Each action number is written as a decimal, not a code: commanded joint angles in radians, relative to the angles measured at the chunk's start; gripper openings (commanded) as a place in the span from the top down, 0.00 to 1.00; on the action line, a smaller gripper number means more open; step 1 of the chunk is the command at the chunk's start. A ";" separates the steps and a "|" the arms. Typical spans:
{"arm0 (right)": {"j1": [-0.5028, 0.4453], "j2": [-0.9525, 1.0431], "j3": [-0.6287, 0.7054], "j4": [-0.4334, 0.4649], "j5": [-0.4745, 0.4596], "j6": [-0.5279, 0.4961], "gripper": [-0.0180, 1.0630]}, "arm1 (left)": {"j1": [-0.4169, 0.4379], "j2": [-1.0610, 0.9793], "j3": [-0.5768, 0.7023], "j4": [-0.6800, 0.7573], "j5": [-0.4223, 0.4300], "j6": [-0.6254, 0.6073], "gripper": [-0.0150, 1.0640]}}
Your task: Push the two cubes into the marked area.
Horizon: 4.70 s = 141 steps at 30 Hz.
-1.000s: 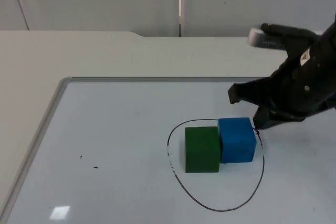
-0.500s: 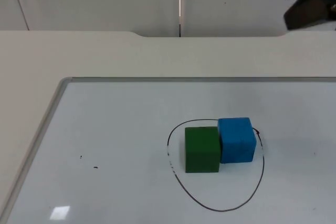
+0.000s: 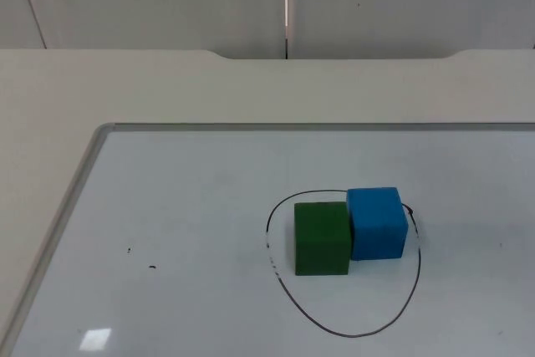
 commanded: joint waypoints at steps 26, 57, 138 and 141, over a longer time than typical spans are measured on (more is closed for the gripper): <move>0.000 -0.599 0.272 -0.002 0.271 -0.062 0.98 | -0.005 -0.003 0.010 -0.001 -0.018 0.001 0.99; 0.000 -0.941 0.306 -0.163 0.581 0.051 0.98 | -0.005 -0.003 0.010 0.005 -0.018 0.001 0.99; 0.000 -0.941 0.306 -0.163 0.581 0.048 0.01 | 0.053 -0.003 0.010 0.010 -0.018 0.001 0.01; 0.000 -0.941 0.306 -0.163 0.581 0.048 0.01 | 0.109 -0.003 0.010 0.012 -0.018 0.001 0.01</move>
